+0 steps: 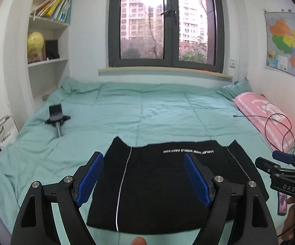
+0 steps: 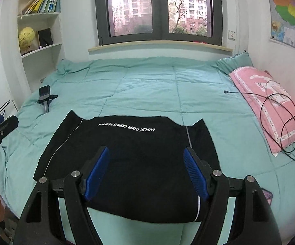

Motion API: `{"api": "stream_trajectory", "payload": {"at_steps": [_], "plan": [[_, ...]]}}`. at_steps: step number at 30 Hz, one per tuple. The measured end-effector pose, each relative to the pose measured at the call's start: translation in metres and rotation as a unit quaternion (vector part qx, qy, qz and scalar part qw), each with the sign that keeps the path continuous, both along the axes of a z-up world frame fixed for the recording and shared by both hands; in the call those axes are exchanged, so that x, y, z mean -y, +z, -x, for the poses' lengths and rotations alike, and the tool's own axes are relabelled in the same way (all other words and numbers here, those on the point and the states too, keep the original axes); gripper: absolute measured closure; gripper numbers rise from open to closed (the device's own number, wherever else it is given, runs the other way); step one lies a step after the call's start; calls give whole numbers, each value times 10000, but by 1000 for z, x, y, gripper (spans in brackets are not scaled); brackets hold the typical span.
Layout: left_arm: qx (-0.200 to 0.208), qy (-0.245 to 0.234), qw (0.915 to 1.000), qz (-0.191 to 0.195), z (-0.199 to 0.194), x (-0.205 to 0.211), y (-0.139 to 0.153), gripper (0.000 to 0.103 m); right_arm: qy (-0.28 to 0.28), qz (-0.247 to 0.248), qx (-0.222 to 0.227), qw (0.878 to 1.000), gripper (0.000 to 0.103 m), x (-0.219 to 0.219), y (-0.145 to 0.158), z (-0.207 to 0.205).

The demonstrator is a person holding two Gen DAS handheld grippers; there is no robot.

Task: Fold large clothes

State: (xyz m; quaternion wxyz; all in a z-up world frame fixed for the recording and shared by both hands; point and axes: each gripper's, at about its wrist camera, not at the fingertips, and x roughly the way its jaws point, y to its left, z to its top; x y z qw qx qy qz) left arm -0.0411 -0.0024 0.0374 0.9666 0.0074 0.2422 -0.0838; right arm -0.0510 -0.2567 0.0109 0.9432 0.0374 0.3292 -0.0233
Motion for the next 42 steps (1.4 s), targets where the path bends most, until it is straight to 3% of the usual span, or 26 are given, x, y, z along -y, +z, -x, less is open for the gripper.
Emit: {"api": "stream_trajectory", "payload": {"at_steps": [6,19,25,30,42], "plan": [[-48,145,9995,-273,8,6,-12,21,60,-128,-169,9998,26,-6,-15,0],[-231,300,9993,-57,11,-8,-37,21,74,-208,-554,9982,26,-8,-50,5],[-308,244,9992,-31,5,-10,-44,21,119,-240,-613,9978,26,-10,-55,3],[-114,263,9985,-465,9,0,-48,21,133,-267,-660,9974,26,-12,-60,-1],[-330,239,9988,-282,2,-6,-52,21,170,-294,-758,9965,26,-17,-65,-3]]}}
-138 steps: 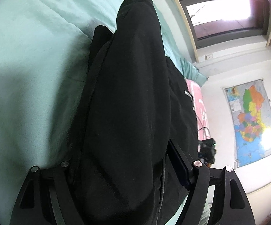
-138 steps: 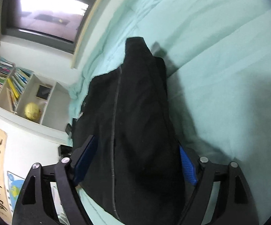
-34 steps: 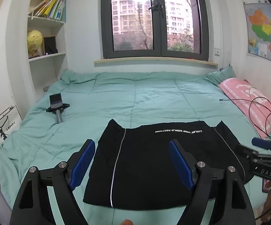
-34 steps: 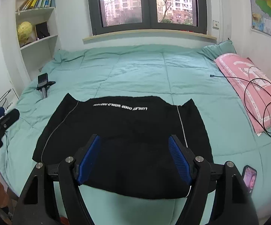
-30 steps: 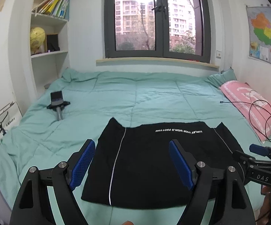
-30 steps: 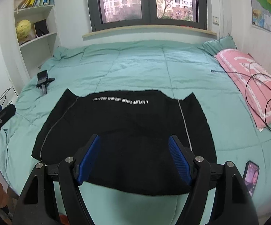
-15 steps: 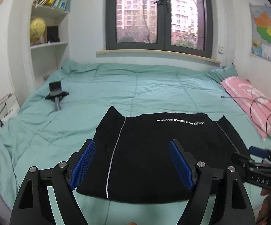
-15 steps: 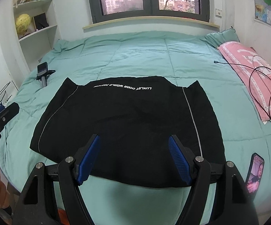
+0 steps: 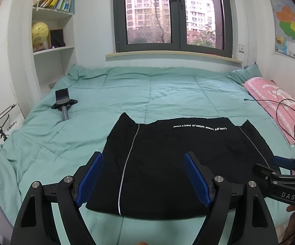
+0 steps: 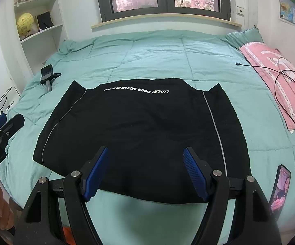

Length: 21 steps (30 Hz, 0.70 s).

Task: Fold large clothes

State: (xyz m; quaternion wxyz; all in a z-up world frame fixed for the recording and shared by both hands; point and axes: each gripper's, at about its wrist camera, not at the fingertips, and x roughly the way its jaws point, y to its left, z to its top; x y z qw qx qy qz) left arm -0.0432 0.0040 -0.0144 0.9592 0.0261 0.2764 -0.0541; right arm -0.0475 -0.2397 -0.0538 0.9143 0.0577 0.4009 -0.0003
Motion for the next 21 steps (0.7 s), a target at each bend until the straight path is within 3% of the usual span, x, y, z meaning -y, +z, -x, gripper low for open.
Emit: {"api": "stream_trajectory", "payload": {"at_steps": [21], "plan": [[-68,-47,10000,-10,-3,2,-5,21,-8,-31,-59,10000,26,-4,-4,-3]]}}
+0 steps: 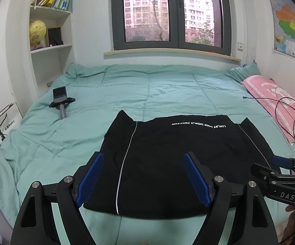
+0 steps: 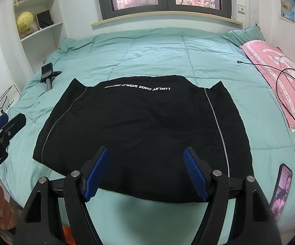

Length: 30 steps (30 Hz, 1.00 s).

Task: Fold large clothes

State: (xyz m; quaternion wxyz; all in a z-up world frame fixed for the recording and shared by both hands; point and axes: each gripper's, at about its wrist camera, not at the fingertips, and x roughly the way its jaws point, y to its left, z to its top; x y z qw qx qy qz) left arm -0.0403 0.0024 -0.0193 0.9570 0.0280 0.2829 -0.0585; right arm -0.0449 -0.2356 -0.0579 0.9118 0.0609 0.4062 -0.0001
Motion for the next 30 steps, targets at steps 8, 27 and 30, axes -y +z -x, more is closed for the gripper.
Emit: {"api": "stream_trajectory", "payload": {"at_steps": [8,27,30], "plan": [[-28,35,10000,9,-2,-3,-1,21,7,1,-10,10000,26,-5,-1,0],[-20,-41,10000,71,-3,0,-1,21,14,-73,-66,10000,26,-2,-7,-1],[-31,-8,10000,95,-6,-4,0,21,25,-77,-65,9999,26,-2,-7,-1]]}}
